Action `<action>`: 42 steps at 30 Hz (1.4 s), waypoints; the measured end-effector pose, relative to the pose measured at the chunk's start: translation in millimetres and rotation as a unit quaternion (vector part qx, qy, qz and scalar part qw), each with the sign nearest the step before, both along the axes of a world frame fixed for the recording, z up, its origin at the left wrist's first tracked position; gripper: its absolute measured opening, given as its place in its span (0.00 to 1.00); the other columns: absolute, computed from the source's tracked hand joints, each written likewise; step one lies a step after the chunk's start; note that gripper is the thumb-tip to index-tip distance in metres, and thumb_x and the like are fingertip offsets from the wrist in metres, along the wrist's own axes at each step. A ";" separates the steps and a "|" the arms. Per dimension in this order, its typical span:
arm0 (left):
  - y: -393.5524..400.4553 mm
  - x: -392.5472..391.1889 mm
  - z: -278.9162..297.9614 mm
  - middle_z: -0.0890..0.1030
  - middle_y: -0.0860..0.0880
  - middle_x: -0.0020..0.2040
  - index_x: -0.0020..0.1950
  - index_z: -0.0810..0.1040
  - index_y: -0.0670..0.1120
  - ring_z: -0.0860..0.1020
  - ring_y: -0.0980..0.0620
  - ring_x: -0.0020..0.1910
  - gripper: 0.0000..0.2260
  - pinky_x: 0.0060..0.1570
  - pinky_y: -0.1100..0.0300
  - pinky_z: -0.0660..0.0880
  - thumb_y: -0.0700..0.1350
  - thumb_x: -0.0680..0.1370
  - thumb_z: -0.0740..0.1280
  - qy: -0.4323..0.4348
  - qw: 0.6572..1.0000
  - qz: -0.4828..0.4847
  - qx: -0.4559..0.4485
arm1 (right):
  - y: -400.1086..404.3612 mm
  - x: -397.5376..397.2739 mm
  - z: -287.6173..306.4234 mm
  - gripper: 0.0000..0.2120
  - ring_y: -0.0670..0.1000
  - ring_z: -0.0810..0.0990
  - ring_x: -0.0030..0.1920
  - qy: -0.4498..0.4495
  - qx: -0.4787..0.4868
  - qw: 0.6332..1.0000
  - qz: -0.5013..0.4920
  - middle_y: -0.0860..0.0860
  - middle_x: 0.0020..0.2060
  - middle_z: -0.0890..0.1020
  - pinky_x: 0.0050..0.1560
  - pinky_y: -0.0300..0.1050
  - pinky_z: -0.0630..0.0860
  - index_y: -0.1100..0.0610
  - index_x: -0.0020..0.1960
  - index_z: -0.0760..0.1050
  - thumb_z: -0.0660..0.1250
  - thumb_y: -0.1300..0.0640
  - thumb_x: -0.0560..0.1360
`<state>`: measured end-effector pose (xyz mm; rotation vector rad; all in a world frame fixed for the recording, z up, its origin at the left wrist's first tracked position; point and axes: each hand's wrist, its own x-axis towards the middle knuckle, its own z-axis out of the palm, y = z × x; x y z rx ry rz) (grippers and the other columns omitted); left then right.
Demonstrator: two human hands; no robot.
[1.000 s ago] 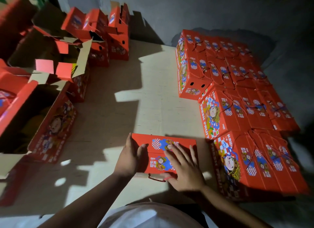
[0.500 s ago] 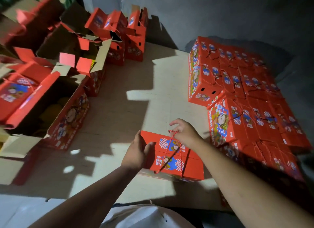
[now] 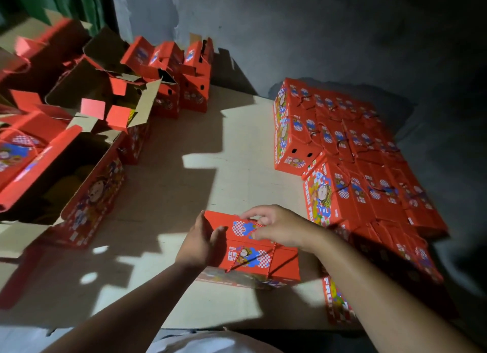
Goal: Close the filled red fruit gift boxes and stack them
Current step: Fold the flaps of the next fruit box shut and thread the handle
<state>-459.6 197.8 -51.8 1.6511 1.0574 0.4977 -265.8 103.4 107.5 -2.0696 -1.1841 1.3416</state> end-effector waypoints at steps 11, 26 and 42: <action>4.2 -22.0 16.1 0.80 0.45 0.67 0.74 0.73 0.43 0.80 0.49 0.61 0.20 0.59 0.57 0.73 0.45 0.83 0.69 0.009 0.993 0.117 -0.006 | 0.4 -5.2 24.0 0.18 0.45 0.68 0.27 -0.001 0.117 0.972 -0.202 0.44 0.25 0.73 0.29 0.40 0.66 0.48 0.49 0.87 0.64 0.65 0.71; -44.4 8.8 23.6 0.83 0.64 0.60 0.65 0.74 0.66 0.81 0.68 0.52 0.17 0.41 0.73 0.75 0.67 0.78 0.68 0.021 0.972 -0.184 -0.142 | 4.5 15.7 26.9 0.15 0.50 0.64 0.28 0.017 0.187 0.930 -0.315 0.46 0.29 0.77 0.30 0.45 0.63 0.50 0.49 0.87 0.66 0.66 0.73; -68.2 49.9 0.9 0.54 0.50 0.83 0.83 0.32 0.50 0.58 0.54 0.81 0.67 0.76 0.60 0.65 0.45 0.66 0.84 -0.008 0.969 -0.246 0.005 | -28.2 41.2 -30.8 0.16 0.38 0.72 0.32 -0.205 0.148 0.950 -0.183 0.41 0.34 0.72 0.37 0.37 0.69 0.50 0.43 0.84 0.65 0.69 0.71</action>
